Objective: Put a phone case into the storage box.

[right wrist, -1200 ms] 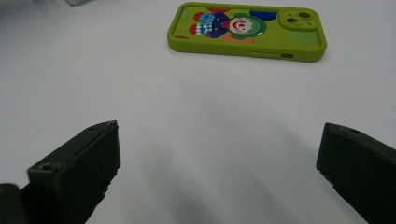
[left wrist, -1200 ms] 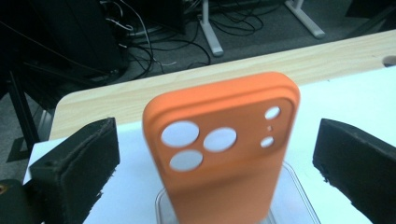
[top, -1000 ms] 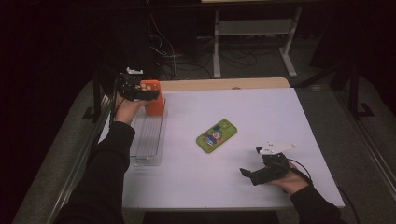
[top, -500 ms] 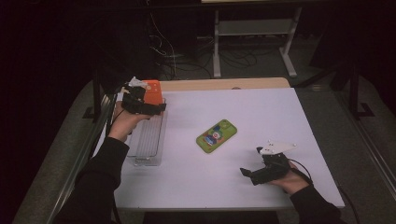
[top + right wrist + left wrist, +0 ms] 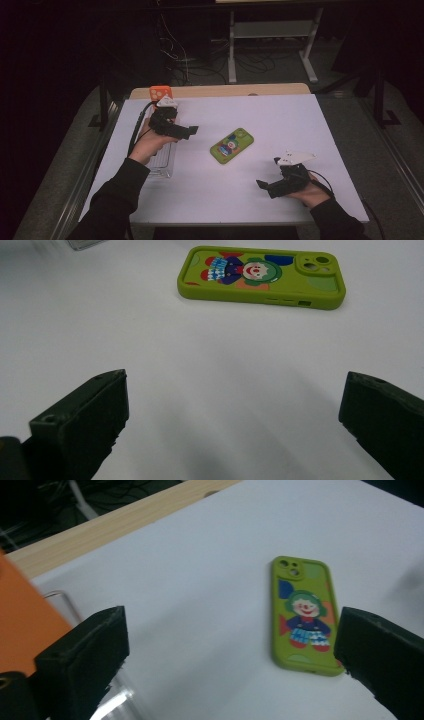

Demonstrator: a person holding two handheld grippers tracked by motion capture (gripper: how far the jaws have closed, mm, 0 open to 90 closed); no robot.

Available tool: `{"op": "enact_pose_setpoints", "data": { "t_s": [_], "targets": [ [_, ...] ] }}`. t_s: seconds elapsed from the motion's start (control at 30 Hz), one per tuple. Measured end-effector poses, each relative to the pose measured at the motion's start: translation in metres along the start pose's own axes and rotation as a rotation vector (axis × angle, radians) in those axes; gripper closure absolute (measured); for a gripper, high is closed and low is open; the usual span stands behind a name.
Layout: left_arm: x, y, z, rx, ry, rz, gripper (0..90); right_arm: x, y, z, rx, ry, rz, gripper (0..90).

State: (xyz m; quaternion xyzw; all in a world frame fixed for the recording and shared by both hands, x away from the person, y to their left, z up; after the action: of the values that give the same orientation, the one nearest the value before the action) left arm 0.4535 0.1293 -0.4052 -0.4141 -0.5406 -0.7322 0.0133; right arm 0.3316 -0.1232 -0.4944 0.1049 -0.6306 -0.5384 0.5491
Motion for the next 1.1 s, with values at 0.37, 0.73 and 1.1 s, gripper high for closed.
{"op": "enact_pose_setpoints", "data": {
  "t_s": [0.37, 0.73, 1.1],
  "targets": [
    [-0.03, -0.002, -0.047, -0.027, -0.098, 0.032, 23.2, 0.001, 0.0, 0.001, 0.003, 0.003, 0.003, 0.0],
    [-0.064, -0.013, -0.061, 0.017, -0.108, 0.091, 73.9, -0.001, 0.0, 0.001, 0.002, 0.008, 0.004, 0.0],
    [-0.095, -0.036, -0.057, 0.024, -0.043, 0.17, 89.6, -0.001, -0.001, 0.001, 0.004, 0.008, 0.005, 0.0]
  ]
}}
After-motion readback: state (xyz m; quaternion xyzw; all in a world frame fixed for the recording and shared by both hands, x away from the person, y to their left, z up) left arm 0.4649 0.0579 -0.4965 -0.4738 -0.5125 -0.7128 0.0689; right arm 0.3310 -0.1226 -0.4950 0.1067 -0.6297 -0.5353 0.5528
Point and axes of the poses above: each handheld gripper's, and its own axes: x roughly backward along the jaws, y roughly out of its top, z roughly to its left, the point moved 10 cm from there along -x, roughly forward along the jaws, and after that the axes turned 10 degrees about y, right-handed, at the moved point
